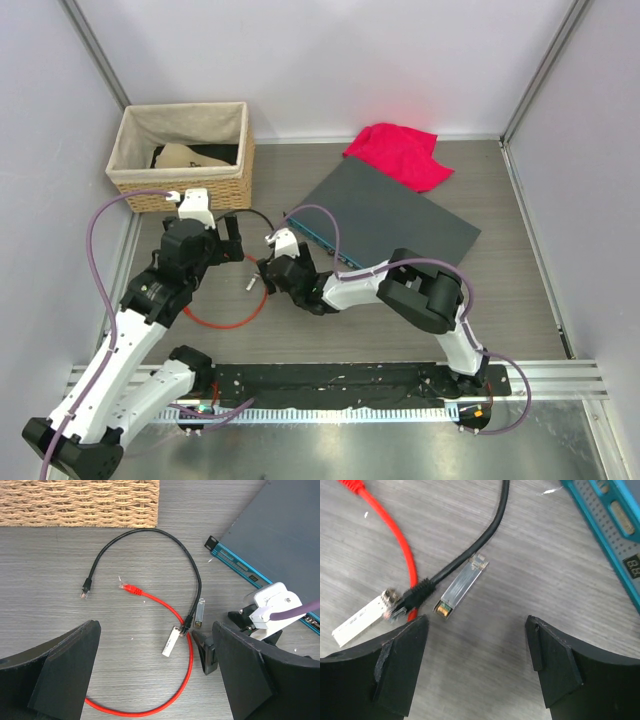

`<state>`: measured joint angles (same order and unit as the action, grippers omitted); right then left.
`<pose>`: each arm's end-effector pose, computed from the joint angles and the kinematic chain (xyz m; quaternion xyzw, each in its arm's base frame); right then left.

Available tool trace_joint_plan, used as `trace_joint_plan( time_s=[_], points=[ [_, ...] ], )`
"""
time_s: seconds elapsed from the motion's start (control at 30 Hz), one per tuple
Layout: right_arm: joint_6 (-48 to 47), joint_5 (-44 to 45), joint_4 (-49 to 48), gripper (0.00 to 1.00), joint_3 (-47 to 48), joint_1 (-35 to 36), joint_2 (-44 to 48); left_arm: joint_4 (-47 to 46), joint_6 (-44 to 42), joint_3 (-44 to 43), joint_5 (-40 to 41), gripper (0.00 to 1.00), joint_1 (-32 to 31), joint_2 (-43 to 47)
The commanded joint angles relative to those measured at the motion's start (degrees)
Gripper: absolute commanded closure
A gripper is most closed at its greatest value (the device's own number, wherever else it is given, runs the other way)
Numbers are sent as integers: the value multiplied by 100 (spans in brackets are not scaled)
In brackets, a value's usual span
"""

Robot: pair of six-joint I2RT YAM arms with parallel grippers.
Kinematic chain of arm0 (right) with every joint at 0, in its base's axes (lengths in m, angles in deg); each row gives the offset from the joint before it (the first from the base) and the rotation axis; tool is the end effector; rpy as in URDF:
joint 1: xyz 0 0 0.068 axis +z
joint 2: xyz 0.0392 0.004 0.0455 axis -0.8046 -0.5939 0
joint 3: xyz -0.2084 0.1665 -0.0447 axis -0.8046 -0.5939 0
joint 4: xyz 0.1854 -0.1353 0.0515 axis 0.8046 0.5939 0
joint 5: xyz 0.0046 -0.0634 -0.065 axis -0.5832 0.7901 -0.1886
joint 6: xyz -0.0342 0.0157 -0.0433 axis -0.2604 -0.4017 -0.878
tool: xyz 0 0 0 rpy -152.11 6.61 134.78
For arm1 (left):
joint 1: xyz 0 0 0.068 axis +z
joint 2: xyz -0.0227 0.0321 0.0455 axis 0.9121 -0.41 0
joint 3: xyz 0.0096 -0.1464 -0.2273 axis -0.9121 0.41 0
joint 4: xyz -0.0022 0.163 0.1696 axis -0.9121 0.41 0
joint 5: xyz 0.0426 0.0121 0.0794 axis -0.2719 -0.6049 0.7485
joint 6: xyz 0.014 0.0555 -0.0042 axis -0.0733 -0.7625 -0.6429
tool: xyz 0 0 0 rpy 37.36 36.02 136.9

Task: Insert the plug into the switch port

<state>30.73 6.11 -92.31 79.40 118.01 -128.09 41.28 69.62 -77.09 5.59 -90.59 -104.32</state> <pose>0.1989 0.3650 0.1506 -0.1926 0.8410 0.1159 0.4922 0.1336 -0.0465 0.3276 -0.0363 0.8438 -0.0489 0.5332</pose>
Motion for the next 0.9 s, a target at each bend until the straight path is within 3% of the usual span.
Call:
trace_joint_plan(
  time_s=[0.0,0.17,0.57,0.7,0.87],
  points=[
    [114,410,-277,14,315,15,-189,-175,-89,16,-13,0,63,15],
    [61,515,-225,19,412,33,-461,-183,-89,42,-74,0,89,15],
    [-167,-108,-426,51,-272,15,-207,-201,-106,51,-197,0,133,-29],
    [-518,-380,-690,66,-571,-2,-163,-219,-115,60,-241,0,142,-55],
    [-923,-504,-1041,74,-800,-37,-180,-227,-150,78,-320,0,151,-108]
  ],
)
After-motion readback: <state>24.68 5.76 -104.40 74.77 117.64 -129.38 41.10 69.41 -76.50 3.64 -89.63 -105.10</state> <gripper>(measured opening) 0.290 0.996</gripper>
